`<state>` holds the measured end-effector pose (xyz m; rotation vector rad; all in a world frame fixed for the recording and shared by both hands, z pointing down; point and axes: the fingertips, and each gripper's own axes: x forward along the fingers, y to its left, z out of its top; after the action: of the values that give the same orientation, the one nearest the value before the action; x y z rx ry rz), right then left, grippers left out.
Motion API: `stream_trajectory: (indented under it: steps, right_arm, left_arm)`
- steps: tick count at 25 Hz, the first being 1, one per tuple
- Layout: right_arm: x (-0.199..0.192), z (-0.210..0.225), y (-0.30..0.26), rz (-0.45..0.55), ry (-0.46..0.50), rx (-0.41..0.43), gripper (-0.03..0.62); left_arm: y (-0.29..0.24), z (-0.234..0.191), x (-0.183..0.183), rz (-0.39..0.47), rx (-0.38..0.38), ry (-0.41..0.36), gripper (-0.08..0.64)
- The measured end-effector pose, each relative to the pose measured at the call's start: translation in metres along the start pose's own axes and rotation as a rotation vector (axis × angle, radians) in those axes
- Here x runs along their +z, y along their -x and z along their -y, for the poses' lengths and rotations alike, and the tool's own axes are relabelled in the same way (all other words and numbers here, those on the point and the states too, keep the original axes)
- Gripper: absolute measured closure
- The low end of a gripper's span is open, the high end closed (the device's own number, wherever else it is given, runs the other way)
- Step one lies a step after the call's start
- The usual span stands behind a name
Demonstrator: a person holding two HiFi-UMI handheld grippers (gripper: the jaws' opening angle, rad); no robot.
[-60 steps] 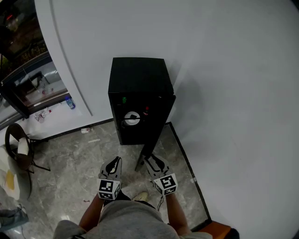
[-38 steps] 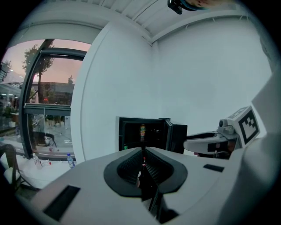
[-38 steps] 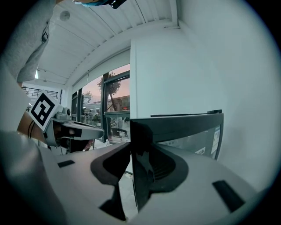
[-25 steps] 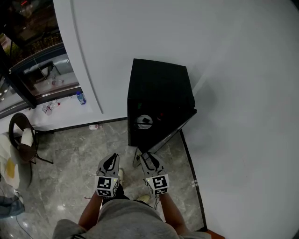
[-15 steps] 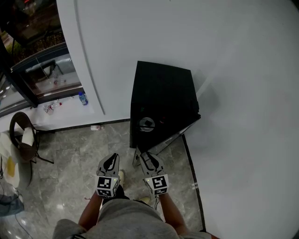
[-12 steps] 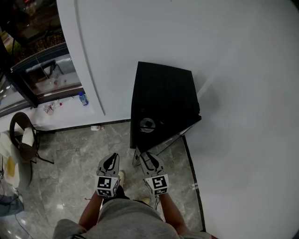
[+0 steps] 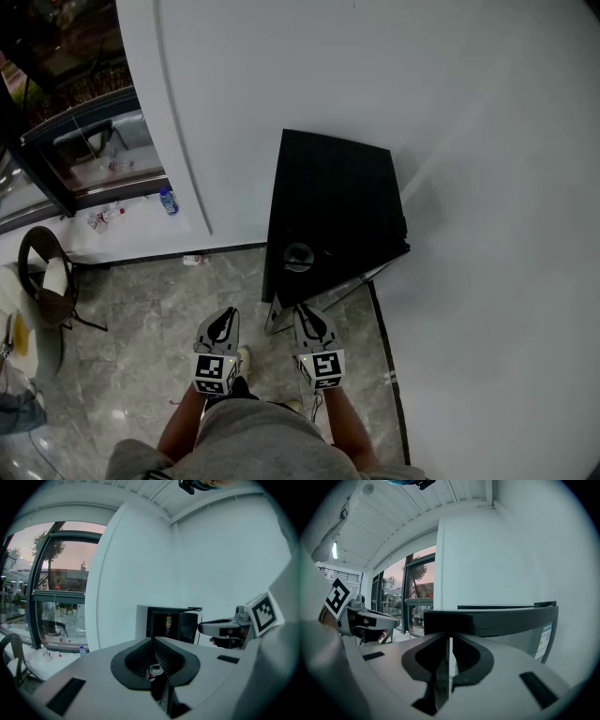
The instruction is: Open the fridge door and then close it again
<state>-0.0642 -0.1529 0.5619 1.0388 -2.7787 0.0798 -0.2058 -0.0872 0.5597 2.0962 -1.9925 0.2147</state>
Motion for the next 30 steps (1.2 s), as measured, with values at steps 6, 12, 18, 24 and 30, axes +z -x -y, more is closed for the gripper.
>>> stream_trajectory:
  steps: [6, 12, 18, 24, 30]
  right_arm:
    - [0.001, 0.001, -0.014, -0.010, 0.000, -0.022, 0.535]
    - [0.003, 0.003, -0.030, -0.015, 0.004, -0.043, 0.537]
    - [0.006, 0.006, -0.043, -0.024, 0.004, -0.062, 0.538]
    - [0.007, 0.010, -0.058, -0.026, 0.004, -0.076, 0.540]
    - [0.010, 0.012, -0.071, -0.034, 0.003, -0.086, 0.541]
  left_arm:
    - [-0.007, -0.016, 0.004, 0.004, -0.003, 0.003, 0.534]
    - [-0.018, -0.029, 0.006, 0.002, -0.019, 0.003, 0.534]
    - [-0.028, -0.040, 0.011, 0.000, -0.035, -0.001, 0.534]
    - [-0.042, -0.052, 0.011, -0.007, -0.050, -0.004, 0.534]
    - [-0.055, -0.059, 0.015, -0.008, -0.073, -0.007, 0.534]
